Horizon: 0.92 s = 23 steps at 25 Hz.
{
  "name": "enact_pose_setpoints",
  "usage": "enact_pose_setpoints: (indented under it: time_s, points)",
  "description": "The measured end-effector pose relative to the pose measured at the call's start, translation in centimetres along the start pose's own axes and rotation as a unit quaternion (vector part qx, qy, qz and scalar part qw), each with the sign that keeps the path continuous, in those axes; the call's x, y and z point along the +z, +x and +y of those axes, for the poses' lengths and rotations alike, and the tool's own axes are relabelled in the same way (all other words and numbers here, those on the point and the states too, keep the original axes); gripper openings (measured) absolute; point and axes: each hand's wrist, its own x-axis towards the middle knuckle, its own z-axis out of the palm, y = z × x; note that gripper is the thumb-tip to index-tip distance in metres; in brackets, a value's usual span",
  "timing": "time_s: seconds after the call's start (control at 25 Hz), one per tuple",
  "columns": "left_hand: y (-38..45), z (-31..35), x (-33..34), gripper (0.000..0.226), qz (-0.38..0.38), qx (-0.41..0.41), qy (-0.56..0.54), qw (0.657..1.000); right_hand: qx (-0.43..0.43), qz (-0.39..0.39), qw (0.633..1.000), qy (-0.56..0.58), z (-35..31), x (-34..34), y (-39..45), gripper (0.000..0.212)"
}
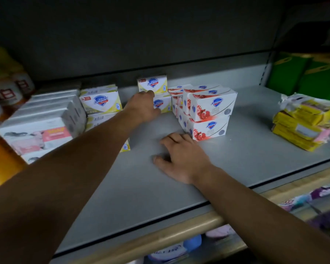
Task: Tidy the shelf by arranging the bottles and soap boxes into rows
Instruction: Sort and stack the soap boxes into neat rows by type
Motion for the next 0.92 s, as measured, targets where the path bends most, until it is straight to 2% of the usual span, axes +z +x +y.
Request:
enact_pose_setpoints:
  time_s: [0.16, 0.32, 0.48, 0.6, 0.72, 0.8, 0.92]
  points:
    - [2.8, -0.5, 1.3, 0.065, -0.008, -0.030, 0.088, 0.996, 0.001, 0.002, 1.000, 0.005, 0.1, 0.1, -0.1, 0.061]
    - [2.7, -0.5, 1.3, 0.058, -0.009, -0.040, 0.079, 0.996, -0.002, -0.003, 1.000, 0.006, 0.1, 0.1, 0.0, 0.061]
    - [-0.4, 0.4, -1.6, 0.051, 0.062, -0.051, -0.053, 0.995, 0.013, -0.005, 1.000, 0.012, 0.3, 0.0, 0.0, 0.059]
    - [-5.4, 0.4, -3.7, 0.049, 0.144, -0.051, -0.156, 0.976, 0.018, -0.018, 1.000, 0.007, 0.0, -0.4, 0.0, 0.061]
    - [-11.4, -0.1, -4.9, 0.041, 0.199, -0.059, -0.268, 0.941, 0.031, -0.019, 0.998, 0.053, -0.3, -1.2, -0.1, 0.070]
    - [-14.7, -0.6, -5.0, 0.033, 0.194, -0.075, -0.352, 0.913, 0.030, 0.004, 0.988, 0.152, -0.5, -2.0, -0.6, 0.079]
    - [-18.5, -1.9, -4.8, 0.028, 0.159, -0.118, -0.491, 0.848, -0.025, 0.059, 0.955, 0.289, -1.8, -3.2, -1.7, 0.099]
